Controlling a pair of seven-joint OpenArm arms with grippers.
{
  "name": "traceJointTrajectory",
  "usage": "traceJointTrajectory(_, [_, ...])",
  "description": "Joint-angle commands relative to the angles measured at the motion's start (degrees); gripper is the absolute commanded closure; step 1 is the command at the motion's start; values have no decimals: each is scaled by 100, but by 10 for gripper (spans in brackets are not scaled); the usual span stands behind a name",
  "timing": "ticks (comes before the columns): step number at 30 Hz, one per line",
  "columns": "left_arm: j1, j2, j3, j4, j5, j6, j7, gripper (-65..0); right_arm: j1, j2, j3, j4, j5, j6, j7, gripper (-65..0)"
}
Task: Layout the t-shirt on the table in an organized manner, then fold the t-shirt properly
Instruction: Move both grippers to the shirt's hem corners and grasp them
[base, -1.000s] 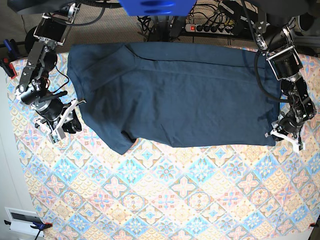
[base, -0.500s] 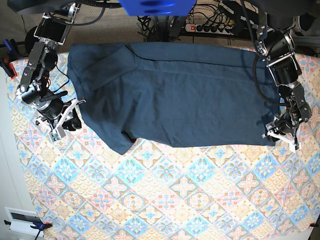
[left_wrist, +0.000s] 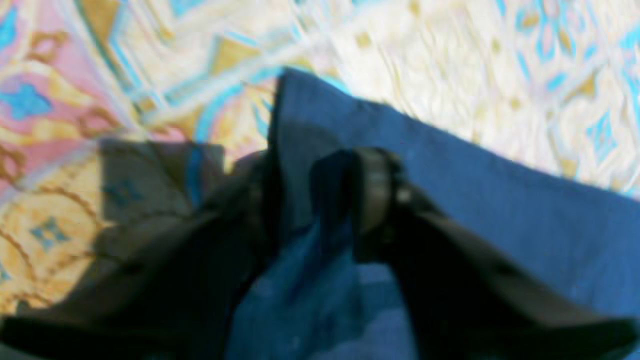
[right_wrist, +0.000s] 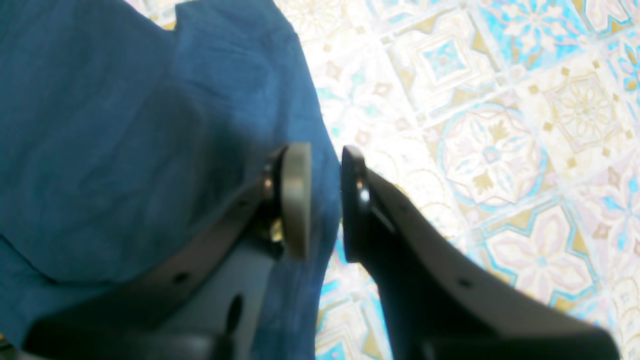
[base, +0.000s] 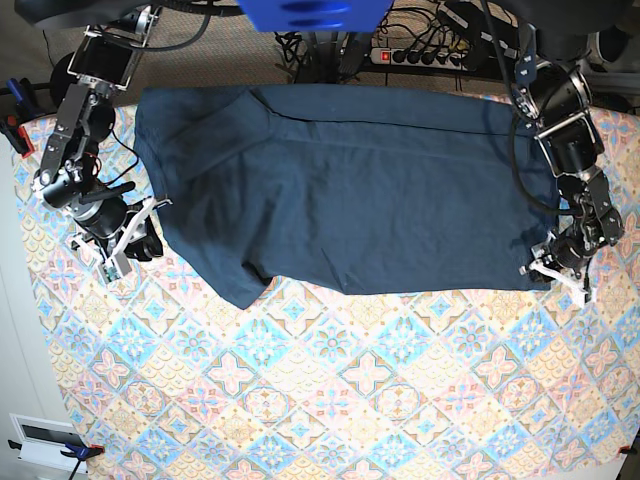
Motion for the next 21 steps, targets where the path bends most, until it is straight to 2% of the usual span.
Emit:
traceJointTrajectory(1, [-34,15,15,185,-36,-83,178,-132,93,102,22,96,83,14,109,-106])
traceJointTrajectory(6, [203,24,-11,879,-36,-74,230,-3,93,102,-241,-36,83,14,118,-106])
traceJointTrajectory(10, [309,15,-20,1205,-45,-66,230,-1,111,102,-549,-651,65,14,153,-106])
traceJointTrajectory(15, [573,15,-20,1767,-45,-66,230,-1,779,102,-813,-1451,65,14,188,-107])
traceJointTrajectory(17, [661,15,-20,1925,-45,-66,230,-1,1052,146,-1024,-1741,56,14,399,-111])
traceJointTrajectory(21, [766,33,-20,2040,-45,-66,230,-1,1315,374,-1472,-2401,56,14,725,-175])
